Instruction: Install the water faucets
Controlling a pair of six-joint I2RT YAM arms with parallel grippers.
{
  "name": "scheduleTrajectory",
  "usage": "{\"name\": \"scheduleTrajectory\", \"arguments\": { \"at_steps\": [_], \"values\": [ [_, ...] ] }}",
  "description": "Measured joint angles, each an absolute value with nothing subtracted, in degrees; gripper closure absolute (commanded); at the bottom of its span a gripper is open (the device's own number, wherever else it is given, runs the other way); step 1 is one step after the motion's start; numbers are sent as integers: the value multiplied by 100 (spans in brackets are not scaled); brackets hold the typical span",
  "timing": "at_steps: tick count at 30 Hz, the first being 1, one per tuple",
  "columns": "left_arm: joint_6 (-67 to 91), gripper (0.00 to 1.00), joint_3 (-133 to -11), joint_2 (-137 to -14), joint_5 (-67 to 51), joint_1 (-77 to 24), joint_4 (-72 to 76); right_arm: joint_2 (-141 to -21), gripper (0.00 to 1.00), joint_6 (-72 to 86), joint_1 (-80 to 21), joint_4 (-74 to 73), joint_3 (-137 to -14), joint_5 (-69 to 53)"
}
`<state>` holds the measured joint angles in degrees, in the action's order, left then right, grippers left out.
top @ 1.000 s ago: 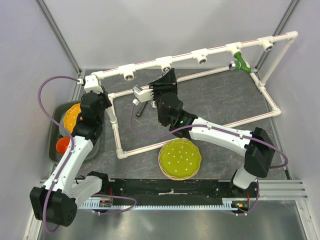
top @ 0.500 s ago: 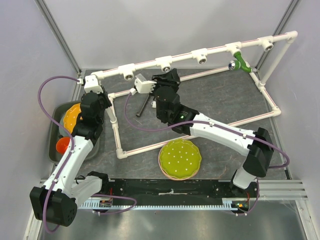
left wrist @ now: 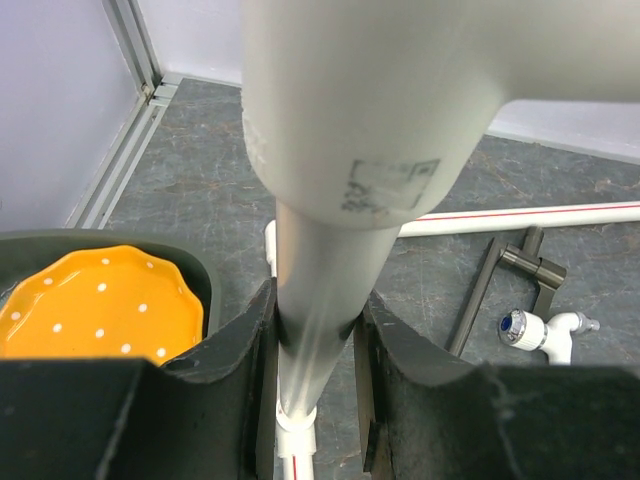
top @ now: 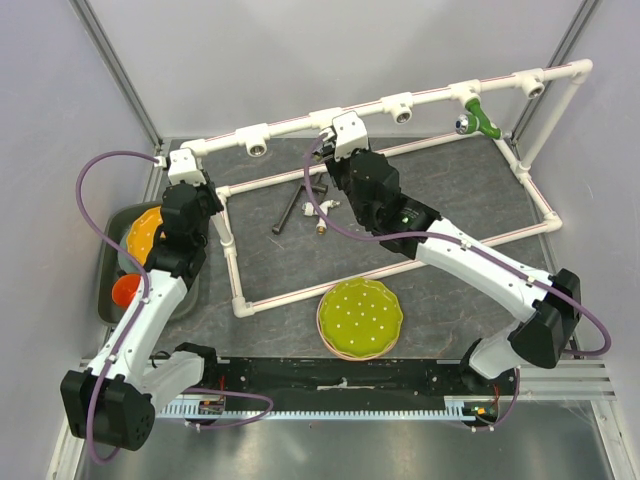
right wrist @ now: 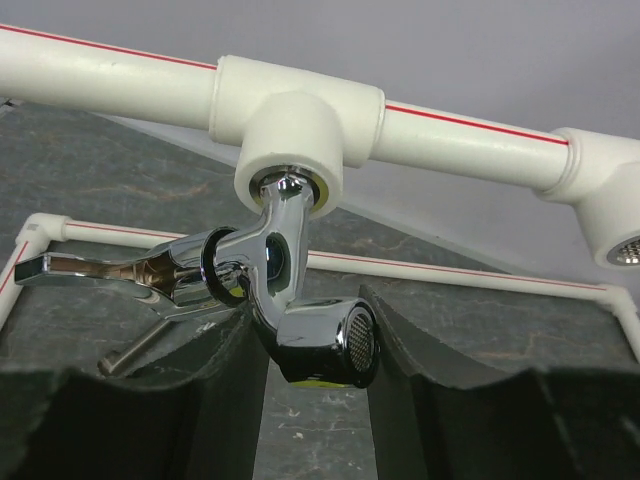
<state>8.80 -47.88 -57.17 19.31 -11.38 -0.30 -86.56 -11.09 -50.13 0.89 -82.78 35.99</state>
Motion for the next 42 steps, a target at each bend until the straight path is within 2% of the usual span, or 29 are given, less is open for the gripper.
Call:
{"name": "scheduleTrajectory", "arguments": {
  "at_steps": [3, 4, 6, 7, 10, 16, 19, 27, 36, 39, 42],
  "values": [
    [882, 98, -4788, -5725, 1933, -1135, -14, -8637, 78, -825, -4945, 49, -8274, 3424],
    [884, 98, -4788, -5728, 1933, -1135, -14, -8628, 61, -810, -4932, 19, -8274, 3376],
    [888, 98, -4788, -5728, 1933, -1133, -14, -8593, 48, -847, -4906, -49, -8274, 3269],
    [888, 98, -4788, -5728, 1933, -1133, -16, -8573, 38, -884, -4897, -93, -8274, 3212],
    [897, 98, -4788, -5725, 1935, -1131, -36, -8477, 22, -1131, -4836, -198, -8263, 3092],
    [899, 98, -4788, -5688, 1907, -1138, -95, -8228, 5, -2143, -4764, -340, -8176, 2823],
    [899, 98, -4788, -5686, 1905, -1138, -95, -8141, 2, -2958, -4950, -495, -8176, 2864],
    [899, 98, -4788, -5686, 1905, -1138, -95, -8287, 2, -5513, -5708, -519, -8176, 3656],
    [899, 98, -4788, -5684, 1905, -1138, -97, -9153, 2, -7983, -5754, 646, -8103, 4696],
    [899, 98, -4788, -5684, 1905, -1138, -95, -9367, 9, -8554, -5754, 1092, -8099, 4831],
    [899, 98, -4788, -5684, 1905, -1138, -95, -9529, 23, -8984, -5754, 1538, -8099, 4917]
  ]
}}
